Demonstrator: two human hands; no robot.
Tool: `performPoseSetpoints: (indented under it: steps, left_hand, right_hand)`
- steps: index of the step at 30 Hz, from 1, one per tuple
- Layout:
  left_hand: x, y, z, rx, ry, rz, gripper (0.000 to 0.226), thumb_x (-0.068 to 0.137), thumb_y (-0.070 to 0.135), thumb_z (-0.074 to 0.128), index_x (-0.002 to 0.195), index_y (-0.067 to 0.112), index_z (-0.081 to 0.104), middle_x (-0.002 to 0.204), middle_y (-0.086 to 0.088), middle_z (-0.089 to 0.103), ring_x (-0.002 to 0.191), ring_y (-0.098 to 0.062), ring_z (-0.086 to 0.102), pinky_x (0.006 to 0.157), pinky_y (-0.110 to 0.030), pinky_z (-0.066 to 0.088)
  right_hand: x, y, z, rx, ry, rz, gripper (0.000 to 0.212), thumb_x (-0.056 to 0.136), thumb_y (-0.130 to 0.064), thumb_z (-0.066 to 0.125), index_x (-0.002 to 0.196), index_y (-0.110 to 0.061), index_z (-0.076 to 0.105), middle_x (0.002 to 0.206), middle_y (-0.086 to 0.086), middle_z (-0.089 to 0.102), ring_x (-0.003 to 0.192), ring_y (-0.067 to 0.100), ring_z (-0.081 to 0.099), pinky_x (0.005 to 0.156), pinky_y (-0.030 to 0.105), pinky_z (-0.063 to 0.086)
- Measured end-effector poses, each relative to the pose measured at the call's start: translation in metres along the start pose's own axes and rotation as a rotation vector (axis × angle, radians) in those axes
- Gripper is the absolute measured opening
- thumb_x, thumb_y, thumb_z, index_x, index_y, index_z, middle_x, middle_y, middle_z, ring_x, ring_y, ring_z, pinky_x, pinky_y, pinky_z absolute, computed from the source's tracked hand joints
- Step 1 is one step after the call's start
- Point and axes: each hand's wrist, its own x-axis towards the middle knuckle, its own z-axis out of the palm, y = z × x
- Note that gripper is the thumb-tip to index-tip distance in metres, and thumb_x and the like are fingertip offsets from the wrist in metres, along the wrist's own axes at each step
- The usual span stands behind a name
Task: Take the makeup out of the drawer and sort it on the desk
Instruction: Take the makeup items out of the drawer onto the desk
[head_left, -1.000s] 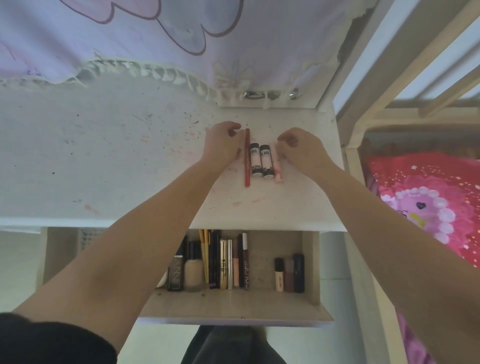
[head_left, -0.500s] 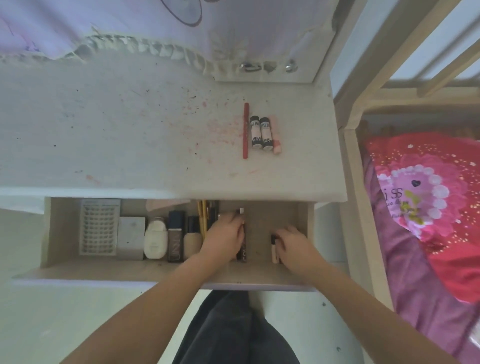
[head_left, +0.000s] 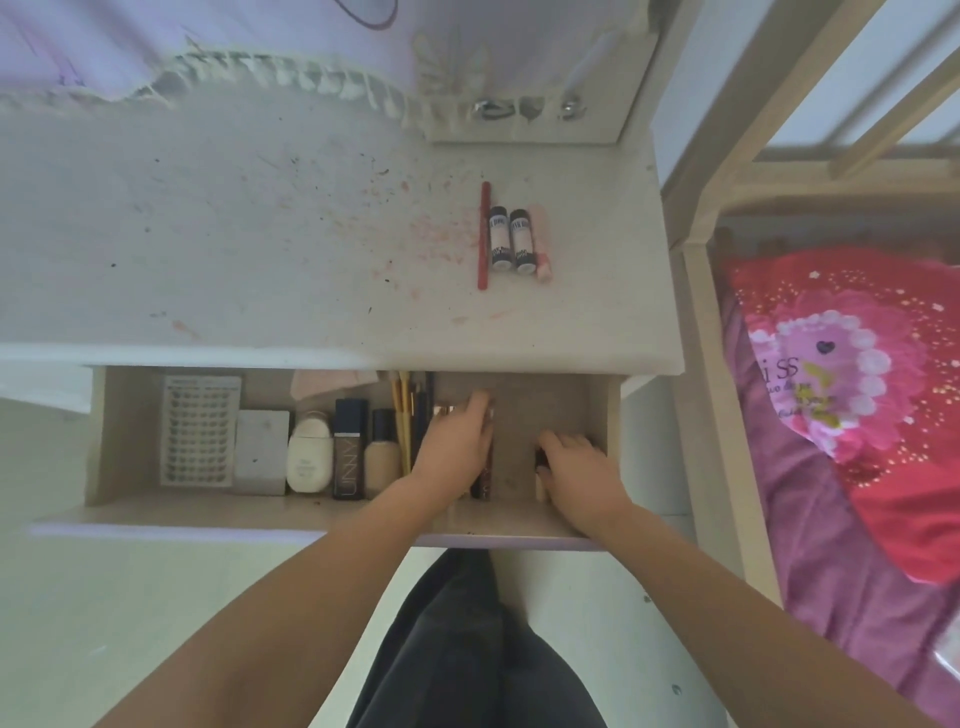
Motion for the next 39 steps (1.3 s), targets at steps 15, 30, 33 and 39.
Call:
performPoseSetpoints:
  steps: [15, 30, 33, 39]
  left_hand:
    - [0.083, 0.036, -0.172, -0.530, 0.438, 0.043, 0.024, 0.094, 0.021, 0.053, 0.118, 0.022, 0.056, 0.081, 0.008, 0.061, 0.073, -0.006, 0.061, 0.071, -0.021, 0.051]
    - [0.163, 0.035, -0.156, -0.385, 0.321, -0.088, 0.039, 0.095, 0.032, 0.049, 0.130, 0.016, 0.051, 0.097, 0.003, 0.056, 0.085, -0.020, 0.060, 0.085, -0.039, 0.052]
    - [0.141, 0.034, -0.155, -0.448, 0.310, -0.084, 0.033, 0.096, 0.028, 0.049, 0.126, 0.017, 0.050, 0.097, 0.001, 0.058, 0.078, -0.023, 0.065, 0.077, -0.040, 0.056]
    - [0.015, 0.020, -0.104, -0.427, 0.172, 0.096, 0.009, 0.096, 0.014, 0.047, 0.100, 0.019, 0.053, 0.080, 0.007, 0.057, 0.067, -0.008, 0.054, 0.063, -0.024, 0.048]
  right_hand:
    - [0.078, 0.007, -0.198, 0.585, 0.433, 0.006, 0.016, 0.097, -0.022, 0.049, 0.106, -0.013, 0.058, 0.079, -0.007, 0.058, 0.068, 0.005, 0.053, 0.065, 0.016, 0.042]
    - [0.143, 0.006, -0.186, 0.447, 0.438, 0.115, 0.021, 0.094, -0.025, 0.051, 0.106, -0.014, 0.063, 0.106, 0.008, 0.060, 0.082, 0.012, 0.048, 0.066, 0.013, 0.026]
    - [0.131, 0.007, -0.185, 0.495, 0.430, 0.127, 0.025, 0.095, -0.026, 0.050, 0.116, -0.016, 0.058, 0.108, 0.003, 0.055, 0.083, 0.011, 0.049, 0.068, 0.012, 0.029]
    - [0.030, 0.003, -0.145, 0.587, 0.477, 0.001, 0.016, 0.096, -0.011, 0.046, 0.101, -0.019, 0.060, 0.087, -0.010, 0.056, 0.074, 0.007, 0.055, 0.067, 0.007, 0.041]
